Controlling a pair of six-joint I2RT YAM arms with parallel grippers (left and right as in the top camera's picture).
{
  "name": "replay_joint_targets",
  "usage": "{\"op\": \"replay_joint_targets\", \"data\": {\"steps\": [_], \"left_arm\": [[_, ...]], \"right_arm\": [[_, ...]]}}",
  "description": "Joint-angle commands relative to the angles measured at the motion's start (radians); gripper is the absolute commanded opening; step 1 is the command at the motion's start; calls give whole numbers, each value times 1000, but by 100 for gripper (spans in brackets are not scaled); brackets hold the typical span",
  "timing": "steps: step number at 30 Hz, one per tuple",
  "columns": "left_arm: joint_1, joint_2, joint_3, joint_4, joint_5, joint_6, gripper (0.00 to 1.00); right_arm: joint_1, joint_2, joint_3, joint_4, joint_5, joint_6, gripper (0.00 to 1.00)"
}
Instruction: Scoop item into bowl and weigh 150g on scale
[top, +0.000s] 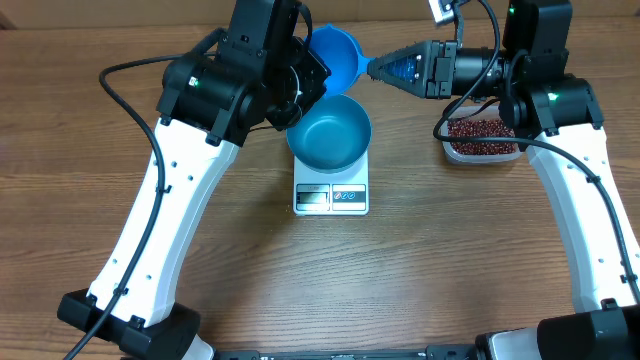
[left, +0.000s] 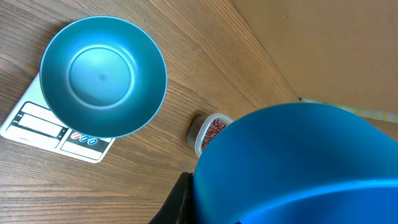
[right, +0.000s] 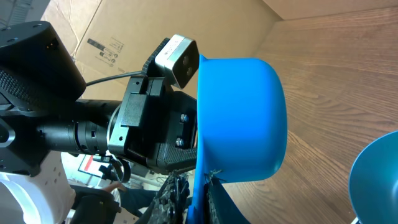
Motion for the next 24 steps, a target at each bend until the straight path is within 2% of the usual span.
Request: {"op": "replay_joint_targets", "data": {"steps": [1,4,8,11,15,24], "left_arm": [[-6,7,20,0,-10,-12,4],[-6,7,20,-9,-10,-12,4],[-6,7,20,-15,-11,-13,4],[-6,7,20,-14,-10,-13,4],[-6,7,20,-14,-10,-13,4],[-6,7,20,-15,-11,-13,4]], "right_arm": [[-2,-23,22,1,-9,-3,13],[-2,-23,22,1,-9,-3,17],[-2,-23,22,1,-9,-3,17],[-2,-23,22,1,-9,-3,15],[-2,-23,22,1,-9,-3,4],[-2,-23,22,1,-9,-3,4]]}}
